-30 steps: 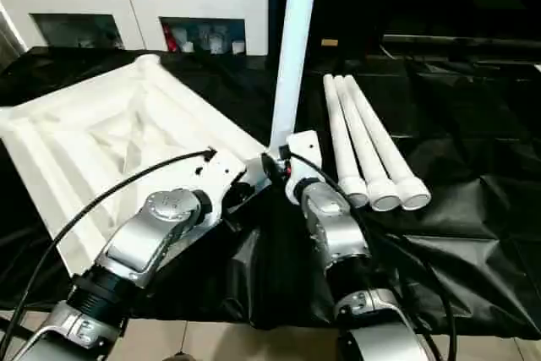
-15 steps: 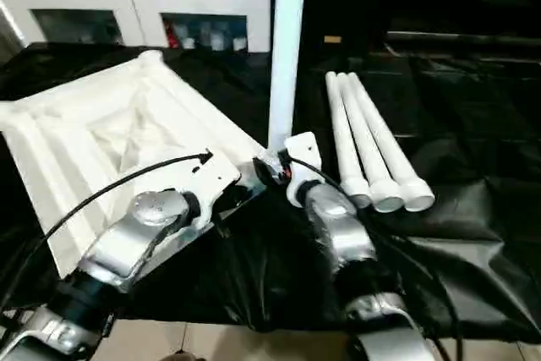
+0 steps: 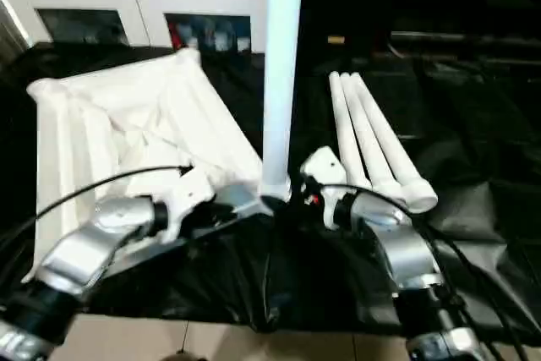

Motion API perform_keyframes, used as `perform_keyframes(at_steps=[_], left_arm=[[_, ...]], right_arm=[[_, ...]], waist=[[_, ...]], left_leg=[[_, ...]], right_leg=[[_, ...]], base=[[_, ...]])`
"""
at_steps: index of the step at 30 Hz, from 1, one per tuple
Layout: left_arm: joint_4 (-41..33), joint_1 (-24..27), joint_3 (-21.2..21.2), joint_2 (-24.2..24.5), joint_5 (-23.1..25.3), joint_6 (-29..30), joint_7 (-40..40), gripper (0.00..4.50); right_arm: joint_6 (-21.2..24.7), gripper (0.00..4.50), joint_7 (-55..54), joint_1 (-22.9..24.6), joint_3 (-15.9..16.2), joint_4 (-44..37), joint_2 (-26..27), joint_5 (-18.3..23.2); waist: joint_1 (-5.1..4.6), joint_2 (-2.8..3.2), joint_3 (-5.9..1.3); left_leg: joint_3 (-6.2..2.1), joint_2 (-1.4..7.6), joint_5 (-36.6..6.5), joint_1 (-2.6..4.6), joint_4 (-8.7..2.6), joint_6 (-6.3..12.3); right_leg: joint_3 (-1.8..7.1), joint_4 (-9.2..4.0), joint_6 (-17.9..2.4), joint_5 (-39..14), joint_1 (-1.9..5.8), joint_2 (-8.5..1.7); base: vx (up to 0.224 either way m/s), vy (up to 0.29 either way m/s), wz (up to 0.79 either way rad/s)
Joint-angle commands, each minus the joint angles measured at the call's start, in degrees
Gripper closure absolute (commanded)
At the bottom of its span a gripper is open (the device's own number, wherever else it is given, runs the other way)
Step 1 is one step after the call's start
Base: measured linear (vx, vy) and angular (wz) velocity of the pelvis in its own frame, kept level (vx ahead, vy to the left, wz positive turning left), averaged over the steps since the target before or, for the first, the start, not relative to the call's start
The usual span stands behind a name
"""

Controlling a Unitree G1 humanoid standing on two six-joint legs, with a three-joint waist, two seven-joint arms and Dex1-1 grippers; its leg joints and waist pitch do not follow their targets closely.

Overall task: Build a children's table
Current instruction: Rotate leg to tighten

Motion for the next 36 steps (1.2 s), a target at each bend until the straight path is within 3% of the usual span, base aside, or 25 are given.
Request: perform_keyframes(at_steps=[1,11,23,27,29,30,31,32,33,36], left_arm=[[-1.01,1.1,-3.77,0.68,-0.05,-0.37,-4.11,4.5],[-0.56,0.98,-4.24,3.67,0.27,-1.73,-8.39,4.5],[0.48,0.98,-3.48,3.01,0.93,0.13,-6.48,4.5],[2.9,-0.65,-0.78,-1.31,1.8,3.65,1.64,4.5],[4.47,-2.43,1.6,-5.32,2.24,6.77,8.55,4.5],[4.93,-3.2,2.56,-7.0,2.4,8.39,11.39,4.5],[5.43,-4.17,3.56,-8.98,2.73,10.03,14.71,4.5],[5.88,-4.96,4.32,-10.65,3.01,11.0,17.38,4.5],[6.08,-5.36,4.68,-11.53,3.2,11.44,18.74,4.5],[7.91,-7.15,6.47,-16.02,3.49,12.48,24.98,4.5]], right_arm=[[0.91,0.86,2.24,0.1,1.74,-1.67,0.01,0.74],[1.91,1.7,4.82,-1.08,4.22,-1.29,-1.9,-1.2],[1.78,1.8,5.52,-1.68,5.19,0.24,-1.36,-1.49],[0.9,1.81,-3.04,-1.83,3.1,4.06,2.87,-2.8],[1.58,1.81,-11.7,-3.09,0.17,8.33,7.17,-2.5],[1.96,1.81,-15.54,-3.73,-1.23,10.2,9.15,-2.18],[1.55,1.81,-20.1,-4.7,-2.46,12.5,11.52,-2.27],[1.4,1.81,-23.23,-5.53,-3.26,14.31,13.5,-2.17],[1.19,1.81,-24.6,-5.98,-3.59,15.23,14.52,-2.22],[-0.89,1.81,-31.69,-8.61,-3.84,19.65,19.31,-3.76]], waist=[[0.07,-0.25,-3.57],[0.69,-0.67,-3.56],[0.67,-0.86,-3.68],[0.58,-0.79,-3.17],[0.3,-0.94,-3.06],[0.14,-1.02,-3.03],[0.09,-0.75,-3.07],[-0.32,-0.97,-3.07],[-0.17,-0.58,-3.12],[-0.53,-0.72,-3.49]], left_leg=[[-0.6,2.81,-7.25,0.37,-3.83,3.97],[-0.39,2.85,-6.96,0.45,-3.87,3.28],[-0.14,2.77,-5.61,0.4,-3.63,3.7],[0.1,2.8,-9.86,0.88,-4.06,1.81],[0.12,2.99,-11.9,1.1,-4.34,0.22],[-0.06,2.85,-13.64,1.22,-4.56,-0.88],[-0.13,2.96,-13.92,1.34,-4.56,-1.31],[-0.14,2.96,-14.32,1.2,-4.68,-1.64],[-0.38,2.89,-14.26,1.08,-4.65,-1.91],[-0.27,2.73,-12.24,0.77,-4.5,-1.48]], right_leg=[[3.24,-4.04,-13.09,-0.74,2.61,-3.59],[3.32,-4.02,-12.64,-2.15,2.59,-3.75],[3.32,-3.84,-12.69,-1.31,2.62,-3.69],[3.35,-4.81,-11.87,-8.75,2.24,-3.79],[3.5,-5.14,-11.24,-12.88,2.02,-4.0],[3.36,-5.58,-9.83,-17.03,2.05,-4.04],[3.41,-5.62,-9.69,-17.45,1.88,-4.13],[3.44,-5.78,-9.42,-17.37,1.89,-4.02],[3.31,-5.62,-9.28,-17.11,1.96,-4.08],[3.34,-5.36,-9.48,-12.21,2.16,-3.83]], base=[[0.0,0.0,0.0],[0.0,0.0,0.0],[0.0,0.0,0.0],[0.0,0.0,0.0],[0.0,0.0,0.0],[0.0,0.0,0.0],[0.0,0.0,0.0],[0.0,0.0,0.0],[0.0,0.0,0.0],[0.0,0.0,0.0]])
